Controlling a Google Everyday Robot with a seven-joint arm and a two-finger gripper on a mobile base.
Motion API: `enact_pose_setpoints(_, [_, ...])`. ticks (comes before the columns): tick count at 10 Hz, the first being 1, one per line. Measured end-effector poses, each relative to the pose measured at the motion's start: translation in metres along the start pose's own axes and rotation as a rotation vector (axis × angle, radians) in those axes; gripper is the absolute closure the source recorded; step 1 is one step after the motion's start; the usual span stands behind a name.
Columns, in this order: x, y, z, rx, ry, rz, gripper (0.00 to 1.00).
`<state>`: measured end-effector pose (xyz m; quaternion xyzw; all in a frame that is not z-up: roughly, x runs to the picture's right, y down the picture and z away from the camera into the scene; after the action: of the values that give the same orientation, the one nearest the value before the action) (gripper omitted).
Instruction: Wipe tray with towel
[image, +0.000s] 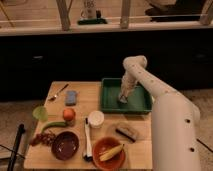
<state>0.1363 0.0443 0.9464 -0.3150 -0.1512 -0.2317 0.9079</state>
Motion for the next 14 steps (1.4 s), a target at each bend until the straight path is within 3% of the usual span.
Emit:
enact_pose_setpoints(3, [-0.02, 0.023, 0.001, -0.02, -0.027, -0.066, 1.0])
enact_pose_setpoints(5, [-0.021, 0.041, 0.001, -0.032, -0.033, -0.075, 1.0])
enact_pose_setpoints(8, [0.008, 0.069, -0.004, -0.041, -0.019, -0.017, 1.0])
enact_pose_setpoints(10, [0.038, 0.084, -0.004, -0.049, 0.0, 0.061, 1.0])
enact_pose_setpoints(12, [0.061, 0.082, -0.005, -0.046, 0.016, 0.121, 1.0])
enact_pose_setpoints(14, [0.066, 0.071, -0.006, -0.04, 0.021, 0.119, 1.0])
